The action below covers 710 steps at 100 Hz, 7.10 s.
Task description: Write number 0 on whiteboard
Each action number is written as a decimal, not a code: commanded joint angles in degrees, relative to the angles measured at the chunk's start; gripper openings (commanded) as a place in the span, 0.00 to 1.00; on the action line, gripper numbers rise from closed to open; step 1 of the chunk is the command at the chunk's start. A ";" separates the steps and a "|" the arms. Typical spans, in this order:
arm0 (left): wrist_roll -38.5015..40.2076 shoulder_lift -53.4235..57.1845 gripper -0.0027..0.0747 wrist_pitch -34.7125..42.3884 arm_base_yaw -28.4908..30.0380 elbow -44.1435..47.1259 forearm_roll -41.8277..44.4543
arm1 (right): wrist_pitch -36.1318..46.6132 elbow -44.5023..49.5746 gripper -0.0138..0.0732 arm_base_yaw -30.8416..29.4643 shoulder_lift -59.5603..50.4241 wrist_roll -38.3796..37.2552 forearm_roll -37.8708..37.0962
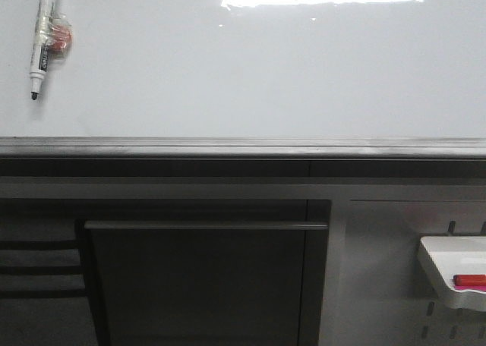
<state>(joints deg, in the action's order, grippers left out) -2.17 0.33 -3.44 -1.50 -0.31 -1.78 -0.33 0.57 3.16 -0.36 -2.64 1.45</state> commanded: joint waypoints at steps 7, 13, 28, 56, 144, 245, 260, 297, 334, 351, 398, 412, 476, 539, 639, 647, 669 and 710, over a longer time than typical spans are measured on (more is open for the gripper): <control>0.51 1.30 0.01 4.12 0.01 1.48 -0.32 | 4.71 0.67 0.07 -0.13 -1.29 0.30 -0.24; 0.51 1.30 0.01 4.12 0.01 1.48 -0.32 | 4.71 0.67 0.07 -0.13 -1.29 0.30 -0.24; 0.51 1.30 0.01 4.12 0.01 1.48 -0.32 | 4.71 0.67 0.07 -0.13 -1.29 0.30 -0.24; 0.51 1.30 0.01 4.12 0.01 1.48 -0.32 | 4.71 0.67 0.07 -0.13 -1.29 0.30 -0.24; 0.51 -5.70 0.01 -1.73 0.01 -19.51 -1.67 | -14.95 -23.59 0.07 -0.13 11.41 0.30 1.26; -0.17 -28.57 0.51 -20.16 0.01 -31.21 -1.69 | -31.01 -35.43 0.50 -0.13 36.42 1.53 1.13; -0.74 -31.44 0.55 -18.50 -0.24 -31.21 -5.84 | -30.69 -35.43 0.53 -0.13 36.42 1.53 1.71; -7.44 -43.96 0.55 -15.30 -9.73 -36.42 -11.76 | -30.69 -35.43 0.53 -0.13 36.42 1.53 1.92; -7.44 -63.31 0.55 -16.58 -11.24 -46.98 -11.76 | -30.69 -35.43 0.53 -0.13 36.42 1.53 1.92; -7.54 -70.55 0.55 -18.20 -11.24 -52.87 -10.62 | -30.79 -35.43 0.53 -0.13 36.42 1.53 1.92; -7.54 -81.51 0.55 -21.77 -11.34 -63.41 -10.44 | -30.89 -35.43 0.53 -0.13 36.42 1.53 1.92; -7.54 -83.82 0.52 -21.77 -11.34 -65.01 -10.44 | -30.89 -35.43 0.53 -0.13 36.42 1.53 1.92; -7.54 -85.15 0.24 -20.86 -11.34 -65.36 -10.31 | -30.79 -35.43 0.53 -0.13 36.42 1.53 1.92; -19.66 -77.10 0.01 -34.46 -11.70 -65.50 -10.21 | -32.93 -37.43 0.53 0.65 36.67 2.64 2.76; -34.44 -68.99 0.01 -52.05 -50.01 -65.50 -10.62 | -65.90 -76.87 0.53 36.18 70.88 43.28 18.63; -34.69 -68.99 0.01 -52.05 -50.80 -65.50 -10.62 | -68.04 -78.87 0.53 38.74 72.73 44.57 18.74; -34.69 -68.99 0.01 -52.29 -51.04 -65.50 -10.47 | -68.82 -82.82 0.53 43.69 75.57 45.53 18.89; -34.69 -68.99 0.01 -52.51 -51.04 -65.50 -10.47 | -67.47 -83.27 0.40 43.69 75.85 45.53 17.57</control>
<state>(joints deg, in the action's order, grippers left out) -36.85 -69.72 -57.92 -52.09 -63.73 -11.27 -69.97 -80.71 46.70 76.67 42.30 18.55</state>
